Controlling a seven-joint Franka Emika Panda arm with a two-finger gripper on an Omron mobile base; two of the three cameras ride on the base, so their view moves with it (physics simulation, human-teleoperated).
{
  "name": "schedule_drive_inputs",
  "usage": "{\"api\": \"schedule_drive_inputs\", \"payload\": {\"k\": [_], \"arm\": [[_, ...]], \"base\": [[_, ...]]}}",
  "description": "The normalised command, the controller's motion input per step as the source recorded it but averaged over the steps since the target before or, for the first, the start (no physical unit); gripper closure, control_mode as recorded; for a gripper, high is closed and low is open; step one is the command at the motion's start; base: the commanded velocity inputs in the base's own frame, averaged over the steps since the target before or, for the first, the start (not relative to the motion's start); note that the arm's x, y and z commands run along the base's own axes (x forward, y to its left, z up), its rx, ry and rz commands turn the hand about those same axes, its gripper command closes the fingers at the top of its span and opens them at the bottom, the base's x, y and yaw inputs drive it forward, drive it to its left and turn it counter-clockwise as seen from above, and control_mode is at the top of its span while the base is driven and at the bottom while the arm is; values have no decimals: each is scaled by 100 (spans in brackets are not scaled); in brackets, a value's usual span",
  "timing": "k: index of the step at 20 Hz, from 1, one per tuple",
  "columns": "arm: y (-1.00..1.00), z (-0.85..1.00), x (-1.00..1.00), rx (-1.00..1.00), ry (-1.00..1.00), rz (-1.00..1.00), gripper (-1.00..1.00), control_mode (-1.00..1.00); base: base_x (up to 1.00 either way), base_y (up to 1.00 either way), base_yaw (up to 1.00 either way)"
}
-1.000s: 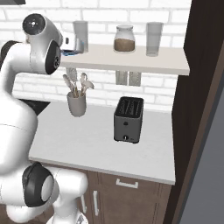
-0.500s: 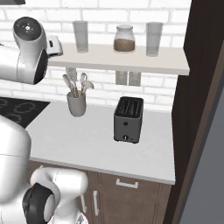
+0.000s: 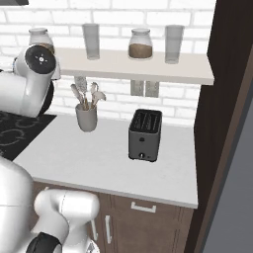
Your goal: Gather all objects into one cabinet and sort the glasses and bowls to opposite sides.
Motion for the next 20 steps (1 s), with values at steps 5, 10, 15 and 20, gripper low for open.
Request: {"api": "schedule_drive_inputs", "payload": {"k": [5, 10, 15, 20], "arm": [[19, -14, -25, 4, 0, 1, 100, 100], [0, 0, 0, 0, 0, 0, 100, 100], [0, 0, 0, 0, 0, 0, 100, 100], [0, 0, 0, 0, 0, 0, 100, 100]], "base": [[-20, 24, 6], [-13, 73, 28], [15, 64, 35], [30, 63, 43]]}}
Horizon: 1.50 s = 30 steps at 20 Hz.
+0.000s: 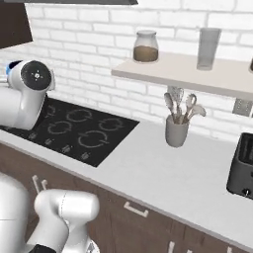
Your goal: Gather all objects into one cabinet and sort the glasses and bowls to opposite sides.
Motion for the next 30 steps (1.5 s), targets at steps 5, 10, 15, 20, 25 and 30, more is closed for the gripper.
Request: {"api": "schedule_drive_inputs", "payload": {"k": [5, 10, 15, 20, 25, 30], "arm": [[0, 0, 0, 0, 0, 0, 100, 100], [0, 0, 0, 0, 0, 0, 100, 100], [0, 0, 0, 0, 0, 0, 100, 100], [0, 0, 0, 0, 0, 0, 100, 100], [0, 0, 0, 0, 0, 0, 100, 100], [0, 0, 0, 0, 0, 0, 100, 100]], "base": [[41, 54, 46], [52, 61, 48], [34, 53, 39], [-82, 4, 0], [-6, 52, 21], [26, 66, 41]]}}
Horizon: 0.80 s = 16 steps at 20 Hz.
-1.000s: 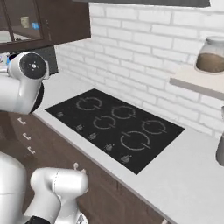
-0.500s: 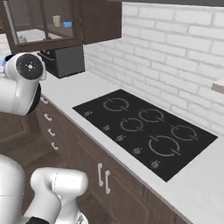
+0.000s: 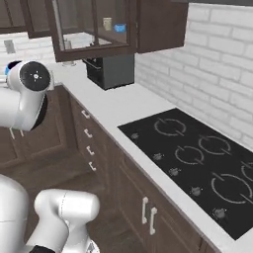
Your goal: Gather all objects into one cabinet and sort the glasses and bowls to opposite sides.
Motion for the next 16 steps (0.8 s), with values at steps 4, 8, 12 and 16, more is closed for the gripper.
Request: {"api": "schedule_drive_inputs", "payload": {"k": [4, 8, 12, 16], "arm": [[0, 0, 0, 0, 0, 0, 100, 100], [0, 0, 0, 0, 0, 0, 100, 100], [0, 0, 0, 0, 0, 0, 100, 100], [0, 0, 0, 0, 0, 0, 100, 100]], "base": [[16, 93, 42], [51, 77, 19], [86, 74, -11], [93, 94, -18]]}}
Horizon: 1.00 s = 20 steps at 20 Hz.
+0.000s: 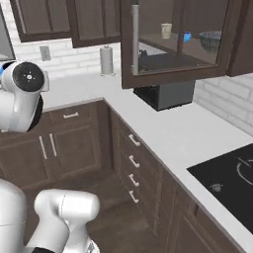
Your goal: Gather all objects into one cabinet and sort the glasses and bowls to opposite sides.
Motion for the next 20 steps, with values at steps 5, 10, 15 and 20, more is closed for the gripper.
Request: {"api": "schedule_drive_inputs", "payload": {"k": [5, 10, 15, 20], "arm": [[0, 0, 0, 0, 0, 0, 100, 100], [0, 0, 0, 0, 0, 0, 100, 100], [0, 0, 0, 0, 0, 0, 100, 100], [0, 0, 0, 0, 0, 0, 100, 100]], "base": [[77, 79, -35], [21, 52, -48], [2, 39, -49], [8, 8, -55]]}}
